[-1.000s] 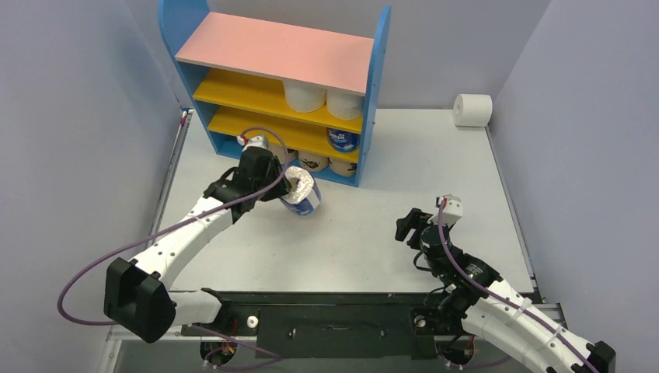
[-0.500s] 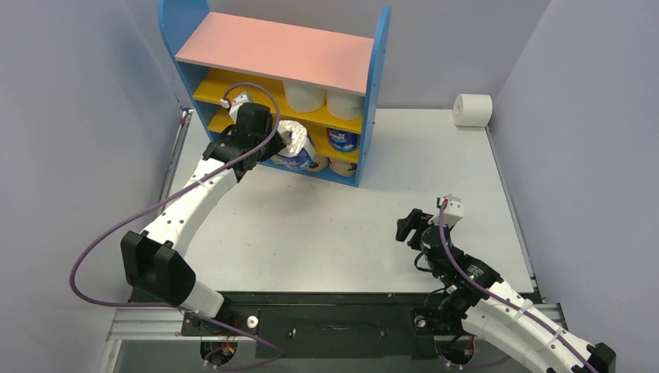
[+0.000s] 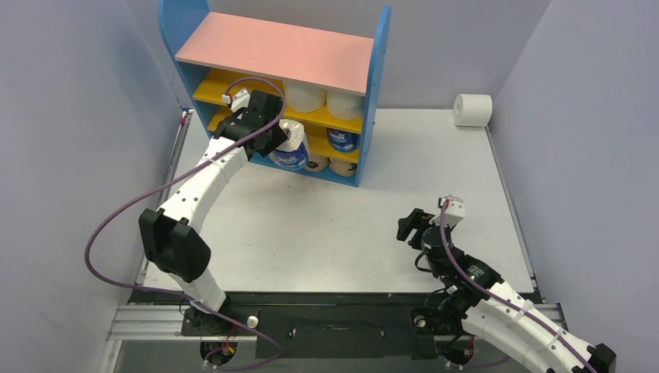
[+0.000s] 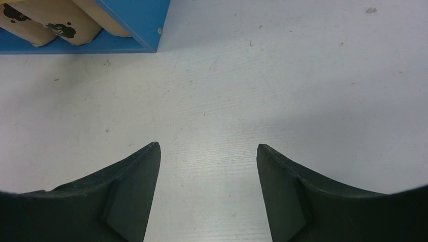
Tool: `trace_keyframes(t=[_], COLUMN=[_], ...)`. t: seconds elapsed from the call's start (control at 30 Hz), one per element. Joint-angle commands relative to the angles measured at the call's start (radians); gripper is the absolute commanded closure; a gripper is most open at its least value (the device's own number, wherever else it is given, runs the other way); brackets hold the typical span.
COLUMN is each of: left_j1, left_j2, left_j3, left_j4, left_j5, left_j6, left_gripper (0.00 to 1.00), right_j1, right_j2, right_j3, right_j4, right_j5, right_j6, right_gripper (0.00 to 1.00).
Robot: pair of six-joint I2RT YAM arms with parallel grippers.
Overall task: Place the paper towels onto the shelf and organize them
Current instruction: Place the paper towel on the shelf.
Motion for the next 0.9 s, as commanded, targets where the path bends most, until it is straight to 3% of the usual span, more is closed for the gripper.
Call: trace_keyframes(t=[0.0, 0.57, 0.87], left_j1=[0.003, -0.010, -0.026], left_j2=[0.026, 0.076, 0.062], left_j3=[0.086, 0.115, 0.071], left_j4=[-0.002, 0.053, 0.135], left_j5=[-0.021, 0.016, 0.036], left_j6=[-0.051, -0.099, -0.119], left_gripper=[0.82, 0.76, 0.66], right_j1=[-0.009, -0.011, -0.011], right_j2=[-0.013, -0.022, -0.019], right_j3=[-0.004, -0.008, -0.009], right_j4=[0.019, 0.016, 0.017], right_j5=[0.033, 0.041, 0.042], right_j6=[-0.006, -0.002, 0.000], right_gripper=[0.35, 0.35, 0.35])
